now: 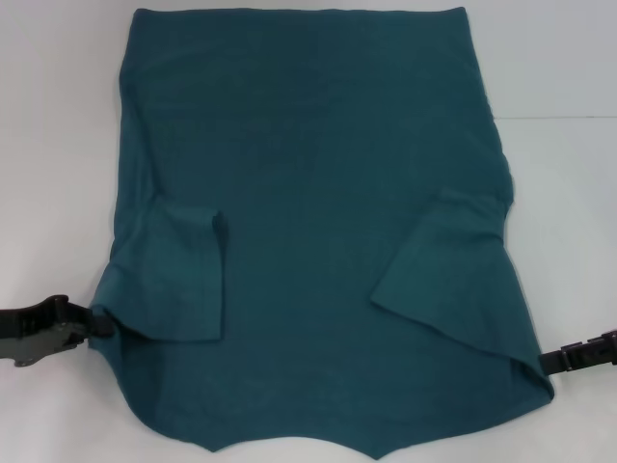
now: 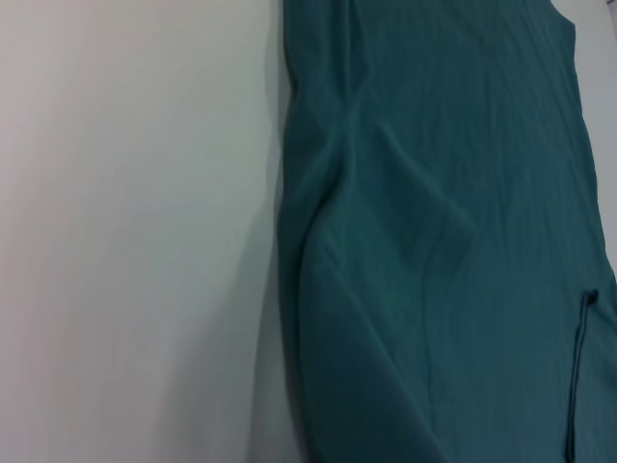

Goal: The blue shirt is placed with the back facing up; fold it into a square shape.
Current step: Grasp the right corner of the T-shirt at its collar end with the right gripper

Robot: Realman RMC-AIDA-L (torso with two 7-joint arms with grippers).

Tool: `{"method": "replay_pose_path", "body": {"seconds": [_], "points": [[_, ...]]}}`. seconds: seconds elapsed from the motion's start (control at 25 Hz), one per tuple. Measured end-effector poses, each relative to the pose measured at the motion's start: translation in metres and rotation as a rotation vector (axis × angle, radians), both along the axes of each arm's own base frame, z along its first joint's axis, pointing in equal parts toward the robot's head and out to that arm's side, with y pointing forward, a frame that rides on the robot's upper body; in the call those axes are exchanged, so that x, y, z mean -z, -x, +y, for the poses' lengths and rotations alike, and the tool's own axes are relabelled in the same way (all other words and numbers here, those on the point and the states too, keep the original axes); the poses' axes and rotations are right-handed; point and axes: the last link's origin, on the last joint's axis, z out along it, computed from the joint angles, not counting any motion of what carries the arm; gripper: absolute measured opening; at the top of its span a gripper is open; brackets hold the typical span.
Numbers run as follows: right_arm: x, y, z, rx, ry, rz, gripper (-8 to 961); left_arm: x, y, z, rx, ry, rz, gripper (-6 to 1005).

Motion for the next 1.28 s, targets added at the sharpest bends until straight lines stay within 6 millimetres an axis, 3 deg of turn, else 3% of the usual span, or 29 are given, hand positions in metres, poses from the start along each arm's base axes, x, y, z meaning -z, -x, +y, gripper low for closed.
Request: {"method": "replay_pose_path", "body": {"seconds": [1.28], "points": [[0.025, 0.002, 0.000, -0.032, 0.046, -0.054, 574, 0.000, -0.001, 0.001, -0.001, -0.001, -0.003, 27]]}}
